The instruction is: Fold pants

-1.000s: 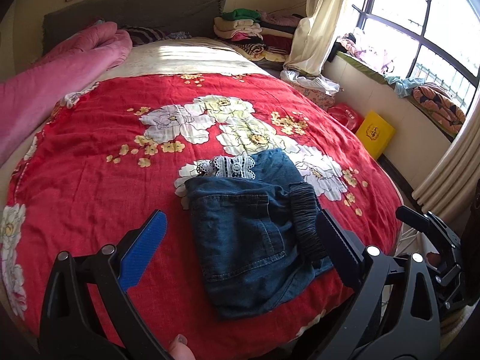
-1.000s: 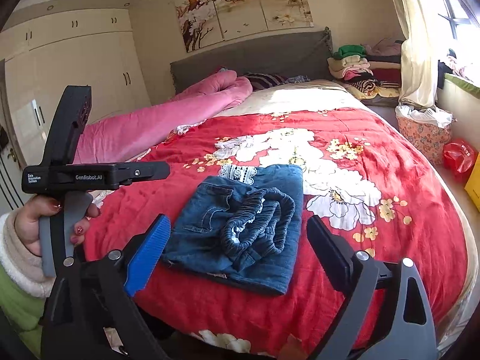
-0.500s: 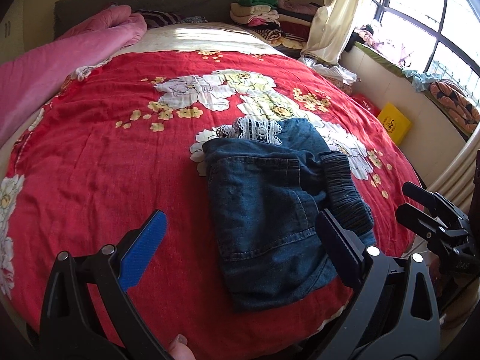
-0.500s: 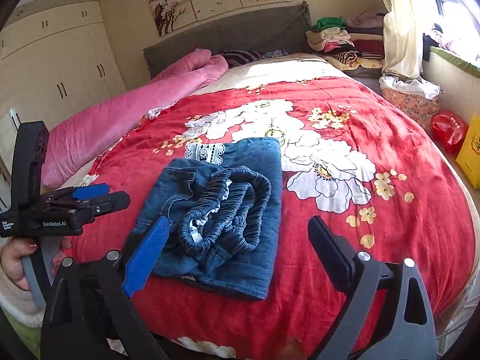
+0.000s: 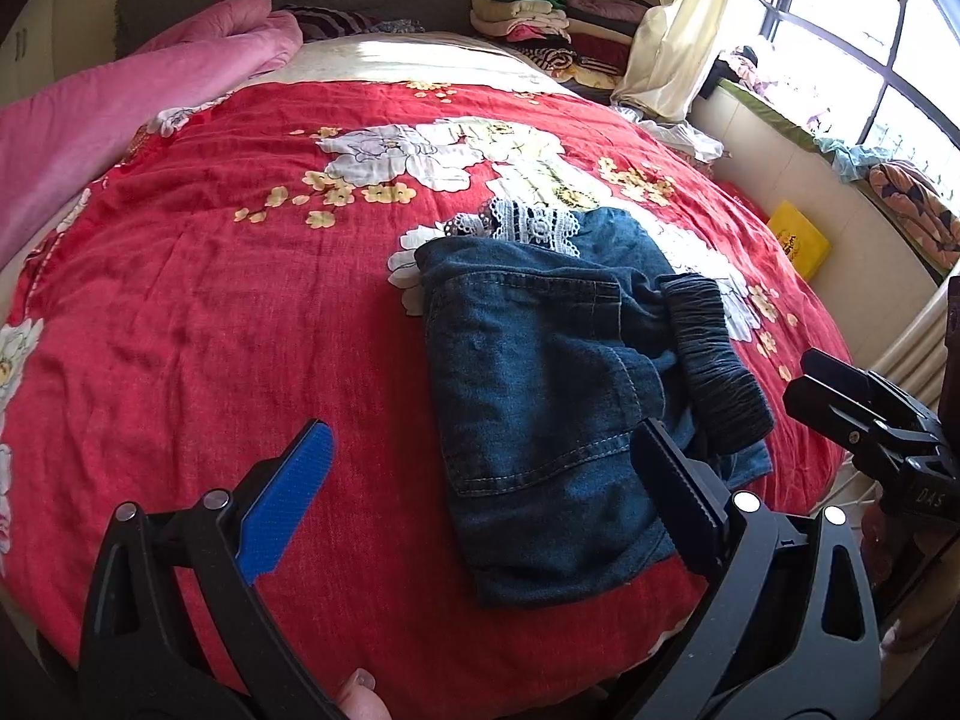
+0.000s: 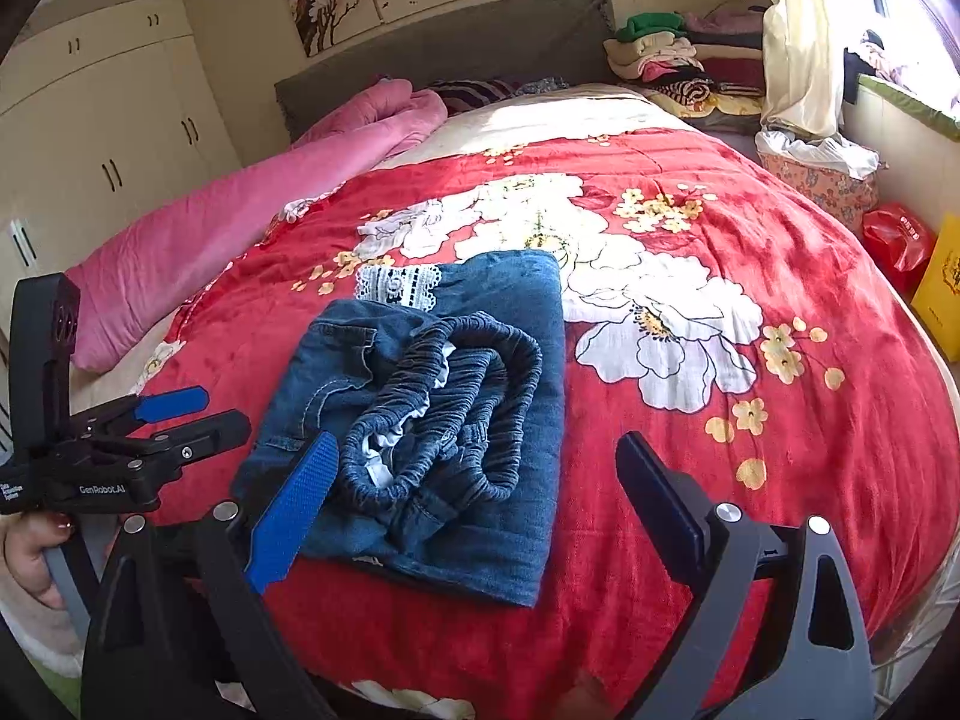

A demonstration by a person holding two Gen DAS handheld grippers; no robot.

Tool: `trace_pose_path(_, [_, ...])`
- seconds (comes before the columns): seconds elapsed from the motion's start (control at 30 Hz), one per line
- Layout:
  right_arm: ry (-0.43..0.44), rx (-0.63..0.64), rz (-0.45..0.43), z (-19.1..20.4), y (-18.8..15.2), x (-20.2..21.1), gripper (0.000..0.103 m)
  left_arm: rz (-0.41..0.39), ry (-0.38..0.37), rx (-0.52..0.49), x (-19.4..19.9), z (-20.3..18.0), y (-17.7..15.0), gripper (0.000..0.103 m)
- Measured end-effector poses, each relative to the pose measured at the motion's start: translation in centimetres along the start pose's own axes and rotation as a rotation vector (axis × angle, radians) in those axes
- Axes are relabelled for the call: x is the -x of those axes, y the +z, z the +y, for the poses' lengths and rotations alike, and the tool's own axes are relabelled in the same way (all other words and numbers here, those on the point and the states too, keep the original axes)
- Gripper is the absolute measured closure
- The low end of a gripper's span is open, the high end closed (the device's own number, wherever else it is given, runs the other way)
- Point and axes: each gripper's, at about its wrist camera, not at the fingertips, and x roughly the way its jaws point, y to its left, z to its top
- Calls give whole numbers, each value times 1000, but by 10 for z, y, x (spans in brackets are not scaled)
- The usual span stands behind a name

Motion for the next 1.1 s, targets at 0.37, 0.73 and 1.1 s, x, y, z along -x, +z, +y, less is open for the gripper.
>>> trace_pose_path(0.37, [213,-225,122,-39,18,-69,10,28,-49,43,-45,15,3,10])
trace_pose_path(0.73, [361,-280,145,-51,13,-76,64,48,-195,66,-60,8,10,78])
trace_pose_path(1.1, [309,-75,18,-8,56,-53,73,-129,-156,-4,-25,1,58,92])
